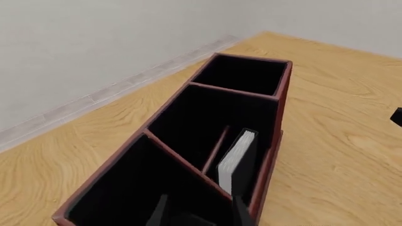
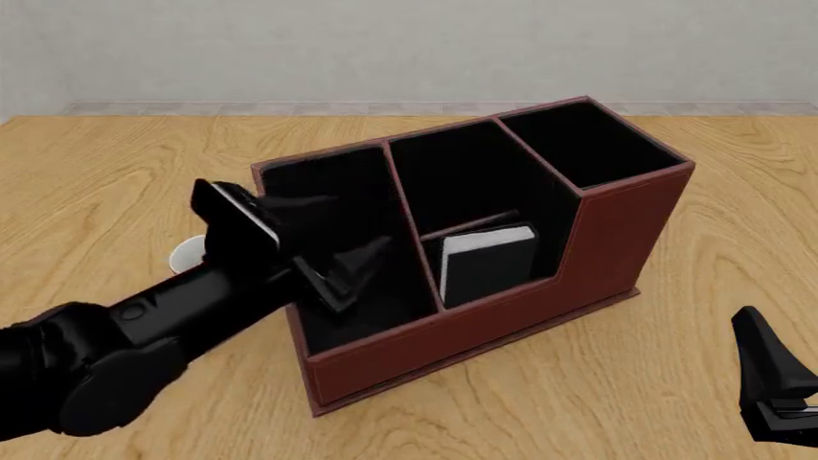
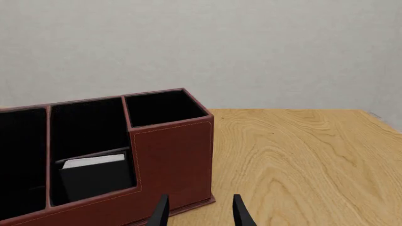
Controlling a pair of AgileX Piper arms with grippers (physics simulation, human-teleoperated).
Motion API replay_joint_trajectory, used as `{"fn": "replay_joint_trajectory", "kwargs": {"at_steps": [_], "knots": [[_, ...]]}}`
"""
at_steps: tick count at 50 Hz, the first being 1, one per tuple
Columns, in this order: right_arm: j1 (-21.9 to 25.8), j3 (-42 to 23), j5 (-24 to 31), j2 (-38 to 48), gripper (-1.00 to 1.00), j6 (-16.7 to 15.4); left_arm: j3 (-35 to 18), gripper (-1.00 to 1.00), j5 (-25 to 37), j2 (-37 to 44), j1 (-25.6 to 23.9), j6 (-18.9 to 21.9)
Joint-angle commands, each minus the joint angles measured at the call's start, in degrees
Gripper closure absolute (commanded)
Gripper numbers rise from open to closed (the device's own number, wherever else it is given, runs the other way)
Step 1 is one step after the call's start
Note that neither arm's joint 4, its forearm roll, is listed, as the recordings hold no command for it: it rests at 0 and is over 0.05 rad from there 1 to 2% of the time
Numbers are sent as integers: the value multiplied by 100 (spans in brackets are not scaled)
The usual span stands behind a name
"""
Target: Pick up the book and place it in the back compartment of the caddy.
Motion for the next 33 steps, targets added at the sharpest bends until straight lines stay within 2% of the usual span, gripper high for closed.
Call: {"fn": "replay_joint_trajectory", "kwargs": {"at_steps": [1, 5, 8, 10, 12, 17, 18, 21, 23, 25, 28, 33], "knots": [[1, 0, 0, -1, -100, 0, 590, -100, 319, -1115, 547, -133], [1, 0, -1, 2, -100, 1, 818, -100, 543, -1686, 819, -163], [-2, 0, 0, 1, -100, 1, 978, -100, 848, -2223, 1018, -337], [-1, 0, 0, 0, -100, 1, 1037, -100, 1060, -2528, 1099, -335], [0, 0, 0, 2, -100, 1, 1083, -100, 1205, -2699, 1171, -136], [0, 0, 0, 0, -100, -1, 1096, -100, 1829, -3370, 1327, -139], [-1, 0, 0, -1, -100, -1, 1094, -100, 2172, -3759, 1450, -164], [0, 0, 0, 1, -100, 1, 1135, -100, 2513, -4191, 1602, -179], [1, 0, 0, 1, -100, -1, 1148, -100, 2938, -4685, 1735, -570], [0, 0, 0, 1, -100, -1, 1196, -100, 3346, -5146, 1767, -412], [0, 0, -1, 3, -100, 2, 1220, -100, 3656, -5485, 1854, -430], [0, 0, 0, 0, -100, -1, 1079, -100, 4804, -6657, 2272, -573]]}}
